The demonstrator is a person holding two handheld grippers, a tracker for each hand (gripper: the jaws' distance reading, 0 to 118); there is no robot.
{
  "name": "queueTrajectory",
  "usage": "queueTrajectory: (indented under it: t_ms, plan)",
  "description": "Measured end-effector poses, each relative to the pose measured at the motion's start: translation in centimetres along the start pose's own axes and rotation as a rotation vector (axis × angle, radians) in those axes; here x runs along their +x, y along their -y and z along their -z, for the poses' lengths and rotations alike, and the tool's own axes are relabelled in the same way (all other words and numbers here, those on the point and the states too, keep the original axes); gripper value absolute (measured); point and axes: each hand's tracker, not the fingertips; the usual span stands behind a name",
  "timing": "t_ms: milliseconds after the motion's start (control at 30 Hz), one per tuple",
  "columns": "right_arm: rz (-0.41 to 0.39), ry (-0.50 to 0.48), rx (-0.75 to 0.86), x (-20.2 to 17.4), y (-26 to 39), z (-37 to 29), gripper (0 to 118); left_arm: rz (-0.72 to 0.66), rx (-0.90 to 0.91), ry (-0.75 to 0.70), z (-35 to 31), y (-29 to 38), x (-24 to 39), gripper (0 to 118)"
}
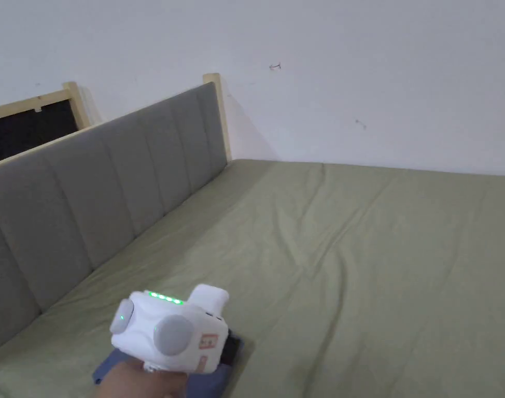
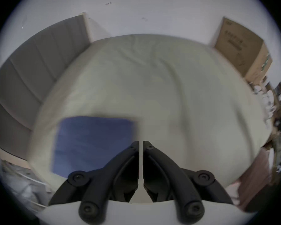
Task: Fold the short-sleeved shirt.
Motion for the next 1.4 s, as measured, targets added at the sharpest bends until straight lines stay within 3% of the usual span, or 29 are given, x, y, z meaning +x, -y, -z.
queueTrajectory:
  t_ms: [67,133,267,333,467,600,700,900,1333,1367,1400]
  plan:
    - [-0.049,0.031,0.032,0.4,0.2,-0.5,0,-0.01,0.049,0.142,-0.1,0.7,4.8,4]
    - [-0.06,0.086,0.031,0.7,0.1,-1.3,0,0.009,0.191,0.175,-2.0,1.2,9.9,2]
    - [0.019,0.058,0.213,1.4,-0.6,-5.2,0,0.02,0.646,0.269,-8.8,1.8,18.4,0]
    - [0.01,0.073,0.4,1.4,-1.0,-7.7,0,0.071,0.809,0.227,-11.9,1.9,22.0,0]
    - [-0.067,0.226,0.787,0.3,-1.1,-11.4,0,0.157,1.0,0.102,-16.4,2.4,27.3,0]
    - [-0.06,0.252,0.962,-0.1,0.1,-12.4,0,0.112,1.056,0.031,-18.0,3.6,29.0,0]
    - [-0.138,0.39,0.957,0.2,1.7,-10.9,0,0.087,1.093,-0.074,-17.6,5.2,29.2,0]
    - [-0.079,0.361,0.888,1.0,3.5,-10.4,0,0.068,1.078,-0.117,-17.7,7.3,28.7,0]
    - [-0.115,0.371,0.876,-0.7,4.7,-10.6,1,0.065,1.041,-0.127,-17.6,8.8,28.9,0]
    - [-0.126,0.377,0.878,-0.9,4.7,-10.6,19,0.066,1.041,-0.128,-17.7,8.8,28.9,2]
    - [-0.138,0.381,0.88,-1.0,4.8,-10.7,43,0.066,1.041,-0.126,-17.7,8.8,28.8,11]
